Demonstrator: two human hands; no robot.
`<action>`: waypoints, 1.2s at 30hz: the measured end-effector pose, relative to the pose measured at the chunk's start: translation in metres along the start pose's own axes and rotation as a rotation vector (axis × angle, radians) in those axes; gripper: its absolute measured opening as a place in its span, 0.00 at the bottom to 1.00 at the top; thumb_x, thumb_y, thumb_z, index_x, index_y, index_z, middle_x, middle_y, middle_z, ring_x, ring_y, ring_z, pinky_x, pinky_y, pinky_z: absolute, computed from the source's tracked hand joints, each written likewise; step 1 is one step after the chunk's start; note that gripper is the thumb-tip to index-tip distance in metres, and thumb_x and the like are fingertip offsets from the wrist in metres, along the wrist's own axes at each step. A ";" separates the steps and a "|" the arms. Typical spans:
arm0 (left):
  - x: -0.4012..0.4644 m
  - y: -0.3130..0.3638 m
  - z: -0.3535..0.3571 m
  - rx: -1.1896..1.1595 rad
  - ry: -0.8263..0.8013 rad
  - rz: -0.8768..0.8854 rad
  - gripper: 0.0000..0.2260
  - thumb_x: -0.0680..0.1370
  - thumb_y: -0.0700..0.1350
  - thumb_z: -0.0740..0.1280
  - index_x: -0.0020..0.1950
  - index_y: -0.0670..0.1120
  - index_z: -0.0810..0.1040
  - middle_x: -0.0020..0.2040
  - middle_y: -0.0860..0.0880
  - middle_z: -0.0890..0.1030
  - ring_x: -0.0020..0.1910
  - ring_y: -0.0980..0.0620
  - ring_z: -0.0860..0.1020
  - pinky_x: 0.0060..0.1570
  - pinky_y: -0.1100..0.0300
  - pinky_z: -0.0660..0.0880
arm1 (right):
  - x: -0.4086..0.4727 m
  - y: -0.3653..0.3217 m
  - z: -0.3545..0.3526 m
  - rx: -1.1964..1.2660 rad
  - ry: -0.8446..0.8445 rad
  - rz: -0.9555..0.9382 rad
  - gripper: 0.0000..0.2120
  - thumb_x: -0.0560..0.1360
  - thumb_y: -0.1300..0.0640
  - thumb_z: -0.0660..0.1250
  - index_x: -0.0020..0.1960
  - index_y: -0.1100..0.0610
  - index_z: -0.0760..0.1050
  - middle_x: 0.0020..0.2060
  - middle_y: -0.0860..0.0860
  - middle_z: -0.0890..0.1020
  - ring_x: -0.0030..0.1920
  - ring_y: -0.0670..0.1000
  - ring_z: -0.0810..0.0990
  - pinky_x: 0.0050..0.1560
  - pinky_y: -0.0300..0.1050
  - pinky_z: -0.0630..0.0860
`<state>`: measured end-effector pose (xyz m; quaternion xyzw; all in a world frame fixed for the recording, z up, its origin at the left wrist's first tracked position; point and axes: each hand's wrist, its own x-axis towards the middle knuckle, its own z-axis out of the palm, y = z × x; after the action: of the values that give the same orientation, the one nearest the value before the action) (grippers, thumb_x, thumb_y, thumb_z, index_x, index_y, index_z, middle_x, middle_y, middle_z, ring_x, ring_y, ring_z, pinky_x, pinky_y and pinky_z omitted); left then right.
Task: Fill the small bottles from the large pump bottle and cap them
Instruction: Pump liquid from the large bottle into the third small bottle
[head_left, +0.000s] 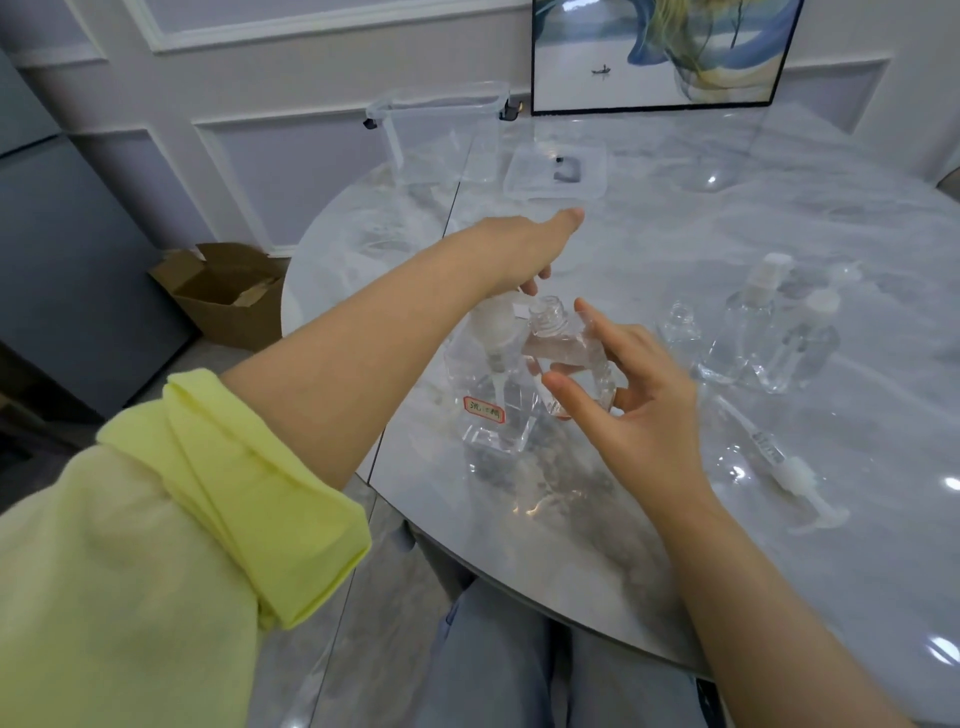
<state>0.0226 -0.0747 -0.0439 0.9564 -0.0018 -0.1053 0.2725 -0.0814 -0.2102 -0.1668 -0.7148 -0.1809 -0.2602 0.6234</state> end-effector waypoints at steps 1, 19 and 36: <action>0.000 0.000 -0.001 0.009 -0.005 0.005 0.32 0.82 0.69 0.48 0.58 0.48 0.81 0.52 0.49 0.84 0.57 0.48 0.80 0.58 0.52 0.67 | 0.000 0.000 0.000 0.006 0.004 0.010 0.27 0.72 0.52 0.77 0.70 0.50 0.76 0.51 0.45 0.80 0.54 0.45 0.81 0.36 0.51 0.83; 0.001 0.010 -0.007 0.098 -0.104 -0.041 0.31 0.85 0.64 0.46 0.63 0.45 0.80 0.59 0.46 0.81 0.60 0.47 0.77 0.55 0.53 0.67 | -0.002 0.003 0.001 0.019 0.003 0.057 0.28 0.73 0.49 0.78 0.71 0.49 0.76 0.50 0.44 0.81 0.53 0.51 0.81 0.34 0.58 0.81; -0.004 0.006 -0.011 -0.075 -0.022 -0.021 0.29 0.83 0.65 0.47 0.54 0.48 0.82 0.49 0.49 0.86 0.56 0.48 0.81 0.61 0.49 0.74 | -0.001 -0.002 -0.002 0.026 -0.021 -0.006 0.30 0.73 0.52 0.76 0.73 0.51 0.73 0.53 0.44 0.82 0.56 0.48 0.82 0.44 0.40 0.84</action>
<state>0.0215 -0.0738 -0.0312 0.9442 0.0093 -0.1189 0.3071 -0.0838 -0.2120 -0.1660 -0.7089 -0.1928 -0.2522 0.6299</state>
